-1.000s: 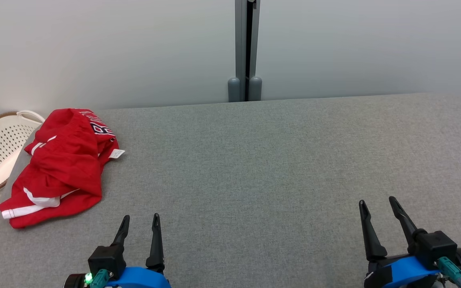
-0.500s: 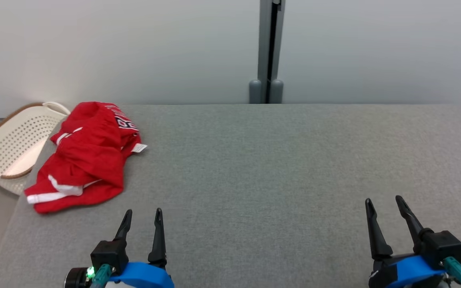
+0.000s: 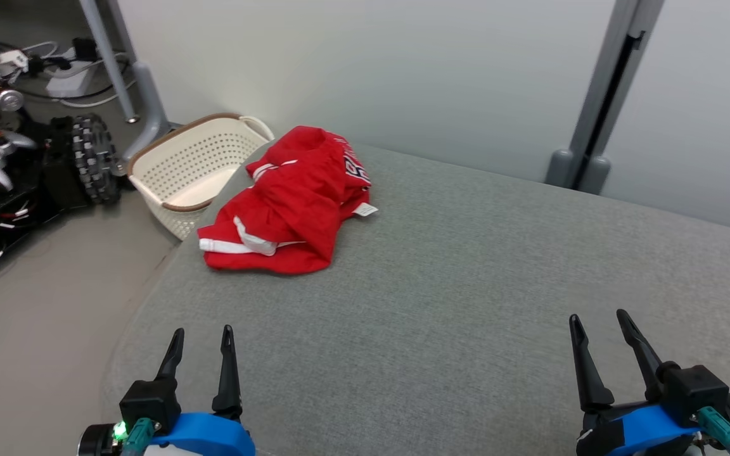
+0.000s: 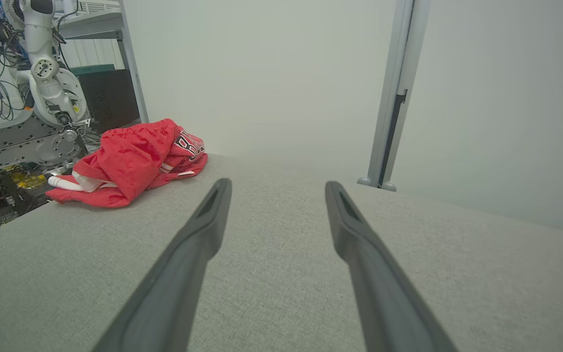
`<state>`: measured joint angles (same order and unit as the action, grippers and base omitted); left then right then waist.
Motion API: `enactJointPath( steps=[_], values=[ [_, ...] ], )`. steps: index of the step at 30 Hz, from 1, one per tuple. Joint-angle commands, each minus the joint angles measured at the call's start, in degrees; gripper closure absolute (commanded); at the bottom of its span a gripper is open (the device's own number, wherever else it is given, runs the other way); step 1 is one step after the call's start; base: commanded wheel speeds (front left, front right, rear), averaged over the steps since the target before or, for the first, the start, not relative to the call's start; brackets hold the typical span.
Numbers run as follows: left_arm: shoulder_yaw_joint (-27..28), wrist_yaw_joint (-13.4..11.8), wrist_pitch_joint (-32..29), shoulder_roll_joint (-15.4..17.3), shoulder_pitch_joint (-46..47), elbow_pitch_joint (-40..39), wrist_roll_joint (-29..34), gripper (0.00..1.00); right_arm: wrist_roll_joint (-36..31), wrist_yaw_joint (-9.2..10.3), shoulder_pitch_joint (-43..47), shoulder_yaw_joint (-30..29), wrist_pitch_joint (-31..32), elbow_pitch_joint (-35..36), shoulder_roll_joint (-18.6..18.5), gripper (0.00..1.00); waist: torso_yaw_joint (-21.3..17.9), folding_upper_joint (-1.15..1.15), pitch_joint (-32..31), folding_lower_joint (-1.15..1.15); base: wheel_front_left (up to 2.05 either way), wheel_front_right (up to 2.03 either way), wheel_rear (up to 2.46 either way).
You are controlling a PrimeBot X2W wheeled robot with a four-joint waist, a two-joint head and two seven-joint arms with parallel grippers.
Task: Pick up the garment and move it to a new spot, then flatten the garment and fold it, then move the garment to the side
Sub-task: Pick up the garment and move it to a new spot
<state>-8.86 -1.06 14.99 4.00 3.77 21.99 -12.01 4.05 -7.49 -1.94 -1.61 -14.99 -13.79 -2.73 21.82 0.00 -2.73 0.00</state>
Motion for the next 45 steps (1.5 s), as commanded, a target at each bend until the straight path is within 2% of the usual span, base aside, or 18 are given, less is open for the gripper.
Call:
enactJointPath(
  steps=[1,6,13,20,24,31,34,37,40,45],
  values=[
    [0.2,-0.3,0.3,0.3,-0.4,-0.4,0.2,0.00,0.4,-0.01,-0.3,0.0,-0.3,-0.1,-0.3,0.00,3.1,0.00,1.6,0.00,0.00,0.00,0.00],
    [1.0,-0.4,0.3,0.4,-1.3,-1.1,-0.2,0.00,0.5,-0.01,-0.7,0.9,-0.3,-0.4,-0.3,0.00,5.7,0.00,1.4,0.00,0.00,0.00,0.00],
    [1.5,-0.4,0.3,0.3,-2.1,-1.7,-0.5,0.00,0.5,-0.01,-1.3,2.0,-0.3,-0.4,-0.3,0.00,6.5,0.00,1.8,0.00,0.00,0.00,0.00],
    [4.3,0.1,0.3,3.0,2.4,-3.0,-1.6,0.00,-2.3,-0.01,-3.2,0.6,-0.3,0.8,-0.3,0.00,3.1,0.00,5.8,0.00,0.00,0.00,0.00],
    [6.4,1.1,-0.2,6.5,9.1,-3.6,-2.0,0.00,-4.4,-0.01,-4.6,-0.5,-0.3,1.4,-0.3,0.00,-0.2,0.00,9.4,0.00,0.00,0.00,0.00],
    [6.6,3.6,-9.5,13.1,24.9,3.3,-1.7,0.00,-7.2,-0.01,-6.8,-0.7,-0.3,2.2,-0.2,0.00,-6.8,0.00,15.4,0.00,0.00,0.00,0.00],
    [7.0,4.5,-14.5,13.7,31.0,8.8,-3.5,0.00,-8.0,-0.01,-7.8,-0.4,-0.3,2.6,-0.3,0.00,-9.5,0.00,17.9,0.00,0.00,0.00,0.00],
    [7.3,4.2,-19.4,13.5,34.7,14.5,-4.9,0.00,-8.5,-0.01,-8.8,-0.2,-0.3,3.2,-0.3,0.00,-11.8,0.00,20.4,0.00,0.00,0.00,0.00],
    [6.8,3.2,-23.7,14.0,37.4,19.3,-4.7,0.00,-9.1,-0.01,-9.8,-0.8,-0.3,3.8,-0.3,0.00,-13.4,0.00,22.6,0.00,0.00,0.00,0.00],
    [7.1,1.8,-27.1,13.8,39.5,24.7,-5.5,0.00,-9.7,-0.01,-10.9,-1.5,-0.3,4.8,-0.2,0.00,-14.7,0.00,25.7,0.00,0.00,0.00,0.00]
  ],
)
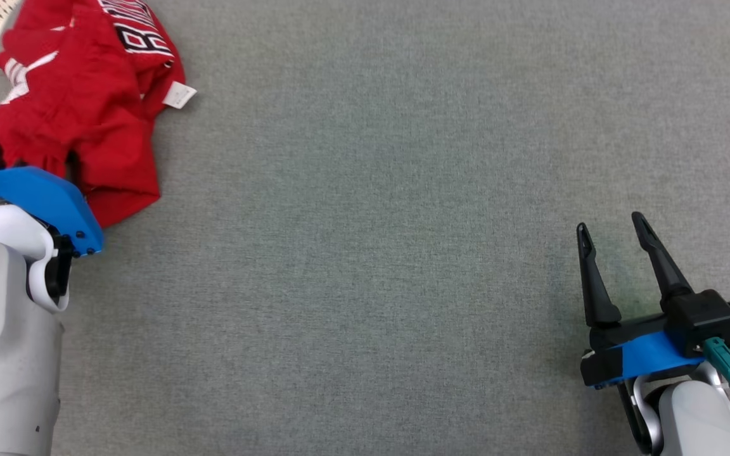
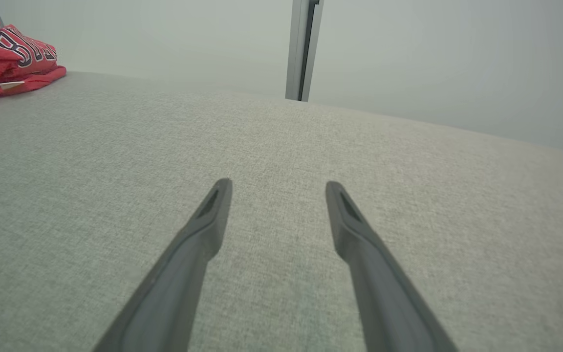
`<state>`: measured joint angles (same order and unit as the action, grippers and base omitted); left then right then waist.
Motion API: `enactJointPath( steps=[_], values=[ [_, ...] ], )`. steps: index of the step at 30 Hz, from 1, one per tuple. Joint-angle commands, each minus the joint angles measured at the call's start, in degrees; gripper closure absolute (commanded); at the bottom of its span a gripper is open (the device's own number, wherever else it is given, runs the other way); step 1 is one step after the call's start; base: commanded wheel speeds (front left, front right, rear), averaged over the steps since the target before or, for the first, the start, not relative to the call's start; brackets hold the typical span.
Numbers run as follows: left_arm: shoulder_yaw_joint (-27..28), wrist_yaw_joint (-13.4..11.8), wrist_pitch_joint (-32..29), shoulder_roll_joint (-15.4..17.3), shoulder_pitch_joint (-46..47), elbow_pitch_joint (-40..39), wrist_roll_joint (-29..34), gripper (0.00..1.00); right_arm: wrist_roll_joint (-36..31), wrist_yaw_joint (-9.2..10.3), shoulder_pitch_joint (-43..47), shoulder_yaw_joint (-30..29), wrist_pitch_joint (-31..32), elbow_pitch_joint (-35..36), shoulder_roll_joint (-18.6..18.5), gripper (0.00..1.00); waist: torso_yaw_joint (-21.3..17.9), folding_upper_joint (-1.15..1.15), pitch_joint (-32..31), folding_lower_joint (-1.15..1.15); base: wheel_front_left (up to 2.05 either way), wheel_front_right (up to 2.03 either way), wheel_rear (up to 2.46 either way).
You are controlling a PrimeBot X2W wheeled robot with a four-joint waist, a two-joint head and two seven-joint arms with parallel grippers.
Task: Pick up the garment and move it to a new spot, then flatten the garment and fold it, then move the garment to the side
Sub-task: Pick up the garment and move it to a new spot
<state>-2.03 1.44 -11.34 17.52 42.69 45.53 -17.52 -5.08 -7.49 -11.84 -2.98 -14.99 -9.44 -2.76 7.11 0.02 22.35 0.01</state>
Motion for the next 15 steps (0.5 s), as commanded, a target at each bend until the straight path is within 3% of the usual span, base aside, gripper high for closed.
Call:
enactJointPath(
  steps=[1,7,8,10,15],
  values=[
    [0.1,-1.0,-1.1,0.6,1.0,2.1,0.2,0.00,-0.6,-0.01,-1.2,-0.1,-0.3,0.5,-0.2,0.00,-0.2,-0.02,1.1,-0.01,0.00,0.00,0.00],
    [0.1,-1.7,0.1,0.7,2.3,5.3,0.1,0.00,0.1,-0.01,-2.2,0.3,-0.3,0.4,-0.2,0.00,-0.5,-0.02,2.2,-0.01,0.00,0.00,0.00],
    [0.2,-1.9,0.7,0.8,2.5,5.7,-0.1,0.39,0.2,-0.01,-2.4,0.4,-0.3,0.4,-0.2,0.00,-0.5,-0.02,2.3,-0.01,0.00,0.00,0.00],
    [-0.2,-1.4,2.1,0.8,2.7,6.3,0.2,1.00,0.6,-0.01,-2.6,0.7,-0.3,0.2,-0.2,0.00,-0.5,-0.02,2.1,-0.01,0.00,0.00,0.00],
    [-1.3,0.0,7.1,1.7,4.5,6.8,1.0,1.00,1.5,-0.01,-2.7,1.2,-0.3,-0.5,-0.2,0.00,-0.7,-0.02,-0.1,-0.01,0.00,0.00,0.00]
  ],
)
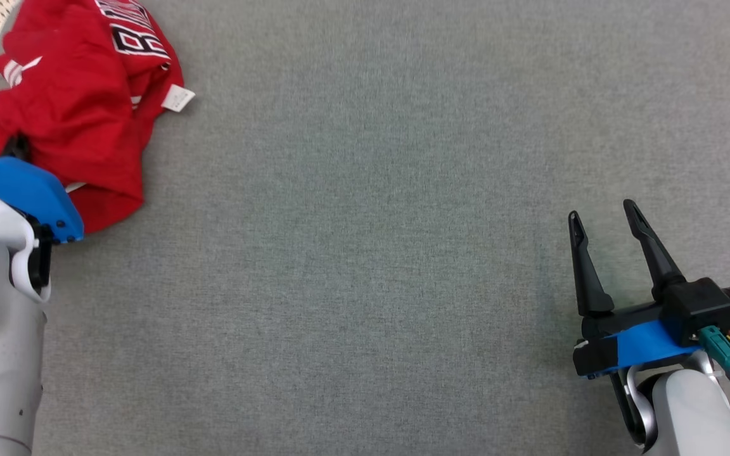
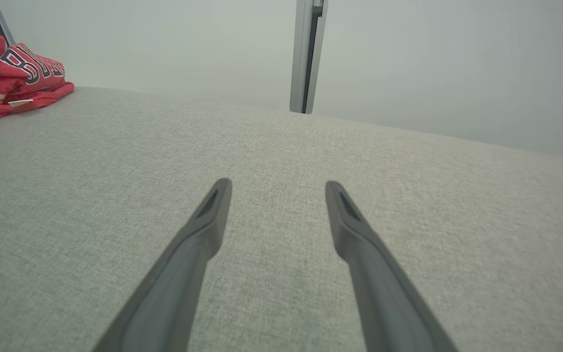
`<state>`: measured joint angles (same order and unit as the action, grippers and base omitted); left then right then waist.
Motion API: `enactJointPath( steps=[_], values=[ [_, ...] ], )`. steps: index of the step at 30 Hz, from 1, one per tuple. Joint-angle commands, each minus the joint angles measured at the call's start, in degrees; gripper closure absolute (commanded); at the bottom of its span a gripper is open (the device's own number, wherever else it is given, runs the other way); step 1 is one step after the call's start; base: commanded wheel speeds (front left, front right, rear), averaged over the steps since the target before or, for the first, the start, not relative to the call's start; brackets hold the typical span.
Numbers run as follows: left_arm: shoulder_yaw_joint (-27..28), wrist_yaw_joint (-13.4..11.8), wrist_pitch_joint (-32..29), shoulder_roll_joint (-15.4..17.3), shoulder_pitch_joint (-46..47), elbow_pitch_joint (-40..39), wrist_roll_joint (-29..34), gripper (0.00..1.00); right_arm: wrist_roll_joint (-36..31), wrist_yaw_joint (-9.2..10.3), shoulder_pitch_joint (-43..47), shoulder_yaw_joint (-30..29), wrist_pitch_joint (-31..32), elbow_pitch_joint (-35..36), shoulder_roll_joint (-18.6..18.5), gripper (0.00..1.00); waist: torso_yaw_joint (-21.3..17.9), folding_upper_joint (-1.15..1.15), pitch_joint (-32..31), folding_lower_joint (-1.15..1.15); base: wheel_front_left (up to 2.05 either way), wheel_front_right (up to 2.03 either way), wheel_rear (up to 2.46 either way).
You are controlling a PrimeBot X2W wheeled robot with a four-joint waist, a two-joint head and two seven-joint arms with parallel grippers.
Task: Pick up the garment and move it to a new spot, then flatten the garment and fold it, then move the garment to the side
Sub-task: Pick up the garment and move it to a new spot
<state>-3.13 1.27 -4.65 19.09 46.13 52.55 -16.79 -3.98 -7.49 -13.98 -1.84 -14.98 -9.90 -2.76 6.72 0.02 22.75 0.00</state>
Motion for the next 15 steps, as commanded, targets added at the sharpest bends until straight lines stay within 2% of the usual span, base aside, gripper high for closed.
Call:
enactJointPath(
  steps=[1,8,15],
  values=[
    [-0.4,0.4,1.3,0.4,1.4,-0.2,0.3,1.00,0.6,-0.01,-0.4,0.1,-0.3,-0.2,-0.2,0.00,-0.4,-0.02,-1.2,0.00,0.00,0.00,0.00],
    [-3.6,2.2,5.4,1.9,4.0,-2.2,3.1,1.00,2.8,-0.01,1.8,0.1,-0.3,-1.6,-0.2,0.00,-1.9,-0.02,-8.2,0.00,0.00,0.00,0.00],
    [-8.9,4.7,5.6,2.2,6.1,-7.2,5.7,1.00,5.0,-0.01,4.8,-1.9,-0.3,-2.8,-0.2,0.00,-5.0,-0.02,-15.9,0.00,0.00,0.00,0.00]
  ],
)
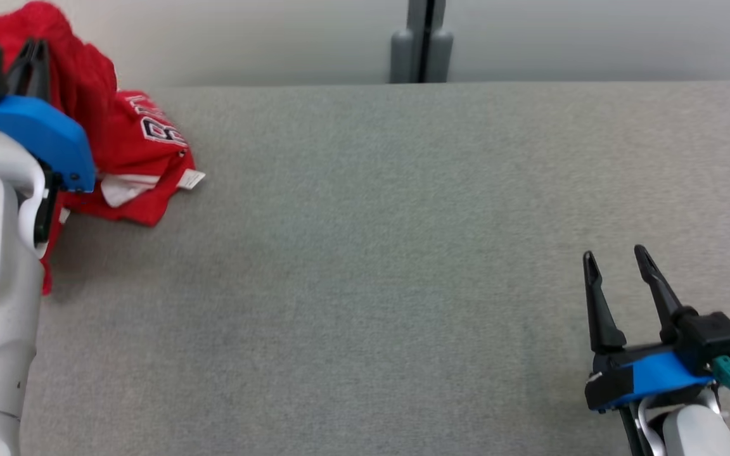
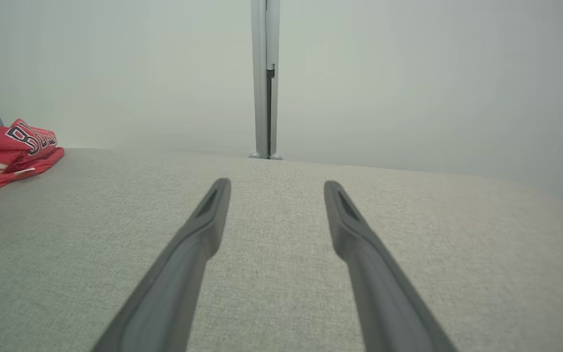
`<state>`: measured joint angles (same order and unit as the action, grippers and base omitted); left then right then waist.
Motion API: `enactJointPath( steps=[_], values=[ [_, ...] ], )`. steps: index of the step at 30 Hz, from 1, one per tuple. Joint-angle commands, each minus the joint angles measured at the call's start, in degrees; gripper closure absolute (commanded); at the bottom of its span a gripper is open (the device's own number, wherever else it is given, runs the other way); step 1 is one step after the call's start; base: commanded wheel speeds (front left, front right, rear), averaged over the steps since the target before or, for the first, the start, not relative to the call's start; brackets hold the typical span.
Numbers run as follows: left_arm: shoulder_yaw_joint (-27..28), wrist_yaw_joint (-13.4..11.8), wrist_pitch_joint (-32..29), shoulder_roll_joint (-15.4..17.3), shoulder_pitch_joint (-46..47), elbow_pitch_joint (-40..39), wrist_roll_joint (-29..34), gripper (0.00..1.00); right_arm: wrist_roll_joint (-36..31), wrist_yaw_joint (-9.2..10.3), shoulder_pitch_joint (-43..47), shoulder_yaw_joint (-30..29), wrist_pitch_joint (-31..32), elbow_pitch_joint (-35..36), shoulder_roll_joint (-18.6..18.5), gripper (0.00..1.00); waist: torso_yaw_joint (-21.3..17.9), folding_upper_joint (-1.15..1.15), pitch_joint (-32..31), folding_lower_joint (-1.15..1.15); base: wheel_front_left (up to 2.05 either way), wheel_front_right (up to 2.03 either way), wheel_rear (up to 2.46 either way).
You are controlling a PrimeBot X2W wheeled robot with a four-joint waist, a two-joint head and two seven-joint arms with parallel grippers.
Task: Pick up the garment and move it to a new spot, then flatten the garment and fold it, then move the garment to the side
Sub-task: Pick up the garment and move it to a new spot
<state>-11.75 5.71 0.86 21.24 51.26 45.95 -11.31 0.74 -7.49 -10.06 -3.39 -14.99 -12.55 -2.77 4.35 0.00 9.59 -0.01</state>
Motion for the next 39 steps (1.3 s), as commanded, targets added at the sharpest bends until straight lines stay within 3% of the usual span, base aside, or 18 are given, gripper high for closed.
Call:
enactJointPath(
  steps=[1,8,14,20,23,28,32,33,34,35,39],
  values=[
    [-1.3,0.5,0.0,0.0,1.1,-1.6,0.4,1.00,0.5,-0.01,1.4,-0.5,-0.3,-0.3,-0.2,0.00,-3.4,0.00,-3.7,0.01,0.00,0.00,0.00],
    [-9.2,1.8,-3.4,-2.0,0.6,-9.7,-0.5,1.00,1.4,-0.01,4.3,-2.7,-0.3,-0.6,-0.2,0.00,-8.7,0.00,-6.2,0.01,0.00,0.00,0.00],
    [-18.0,1.7,-5.5,-6.6,-2.1,-14.0,-4.4,1.00,2.0,-0.01,5.1,-3.3,-0.3,-0.6,-0.2,0.00,-13.6,0.00,-4.7,0.01,0.00,0.00,0.00],
    [-26.1,1.8,-3.2,-14.8,-6.0,-10.2,-7.5,1.00,3.4,-0.01,3.7,-2.2,-0.3,-0.6,-0.2,0.00,-17.8,0.00,-2.1,0.01,0.00,0.00,0.00],
    [-28.7,1.7,-0.8,-17.2,-8.5,-5.9,-8.9,1.00,4.1,-0.01,2.9,-1.5,-0.3,-0.8,-0.2,0.00,-19.7,0.00,-0.8,0.01,0.00,0.00,0.00],
    [-35.0,1.3,2.9,-18.5,-11.6,-3.3,-12.9,1.00,4.9,-0.01,2.1,0.1,-0.3,-0.8,-0.2,0.00,-22.3,0.00,1.2,0.01,0.00,0.00,0.00],
    [-40.8,-1.2,5.9,-18.3,-10.7,-4.6,-15.9,1.00,5.3,-0.01,2.0,0.7,-0.3,-1.0,-0.2,0.00,-23.3,0.00,2.0,0.01,0.00,0.00,0.00],
    [-42.0,-1.9,7.0,-18.3,-10.4,-5.0,-16.7,0.84,5.3,-0.01,2.0,0.7,-0.3,-1.1,-0.2,0.00,-23.4,0.00,2.1,0.01,0.00,0.00,0.00],
    [-43.1,-2.4,8.0,-18.3,-10.2,-5.4,-17.7,0.34,5.4,-0.01,2.0,0.7,-0.3,-1.2,-0.2,0.00,-23.4,0.00,2.1,0.01,0.00,0.00,0.00],
    [-44.1,-2.9,8.8,-18.3,-9.9,-5.9,-18.7,0.00,5.4,-0.01,2.0,0.6,-0.3,-1.3,-0.2,0.00,-23.4,0.00,2.1,0.01,0.00,0.00,0.00],
    [-47.8,-4.4,11.2,-18.3,-8.3,-7.1,-22.2,0.00,5.4,-0.01,2.2,0.5,-0.3,-1.6,-0.2,0.00,-22.5,0.00,1.5,0.01,0.00,0.00,0.00]
  ],
)
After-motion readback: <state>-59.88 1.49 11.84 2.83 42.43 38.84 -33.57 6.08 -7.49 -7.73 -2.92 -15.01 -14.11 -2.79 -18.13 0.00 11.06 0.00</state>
